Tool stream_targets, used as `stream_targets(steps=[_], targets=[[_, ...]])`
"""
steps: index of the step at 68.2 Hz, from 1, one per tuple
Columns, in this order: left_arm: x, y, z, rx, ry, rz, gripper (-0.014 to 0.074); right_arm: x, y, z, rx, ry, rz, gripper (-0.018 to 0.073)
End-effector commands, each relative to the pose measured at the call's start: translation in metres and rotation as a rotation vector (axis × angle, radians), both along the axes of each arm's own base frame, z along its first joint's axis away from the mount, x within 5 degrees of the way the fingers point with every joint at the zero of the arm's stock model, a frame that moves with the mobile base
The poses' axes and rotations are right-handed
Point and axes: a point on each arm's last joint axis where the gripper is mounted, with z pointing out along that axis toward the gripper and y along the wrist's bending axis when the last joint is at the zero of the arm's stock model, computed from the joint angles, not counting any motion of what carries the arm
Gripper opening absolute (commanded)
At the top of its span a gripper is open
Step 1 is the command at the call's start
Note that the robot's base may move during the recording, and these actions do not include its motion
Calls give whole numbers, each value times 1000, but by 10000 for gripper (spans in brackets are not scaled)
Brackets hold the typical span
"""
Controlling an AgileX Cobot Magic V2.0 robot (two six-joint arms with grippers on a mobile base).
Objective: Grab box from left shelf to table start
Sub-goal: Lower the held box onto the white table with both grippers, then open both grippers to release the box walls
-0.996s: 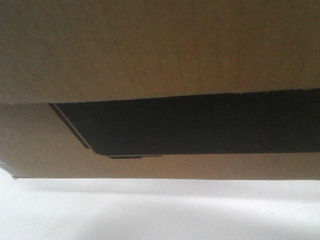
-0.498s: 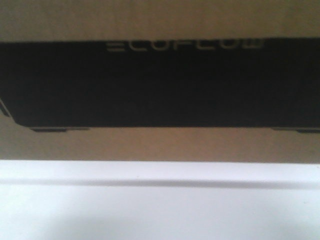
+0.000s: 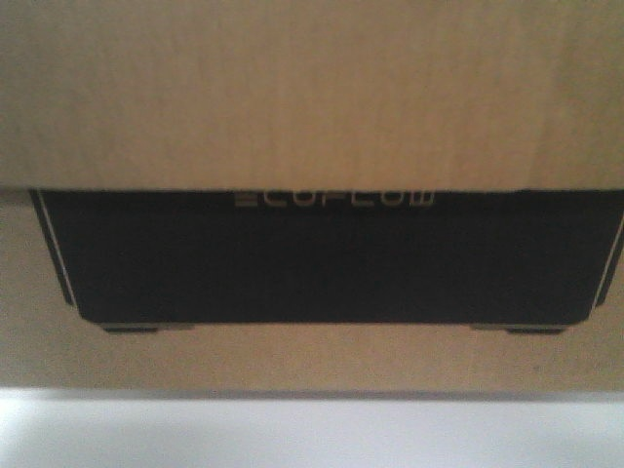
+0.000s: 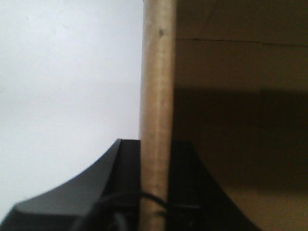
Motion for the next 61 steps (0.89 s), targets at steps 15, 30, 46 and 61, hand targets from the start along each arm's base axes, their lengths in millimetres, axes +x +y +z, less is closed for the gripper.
stream_targets(steps=[15,30,46,61], targets=[[47,14,-21,-73,10,21,-92,34,5,-1,79,-116,-19,56],[58,11,-34,-50,45,4,-92,50,4,-19,80,-56,-23,58],[58,11,-34,-46,44,-15,146,51,3,-20,73,-58,-24,273],[58,10,-35,-48,47,-15,575,49,-3,-22,-21,-43,-21,620]])
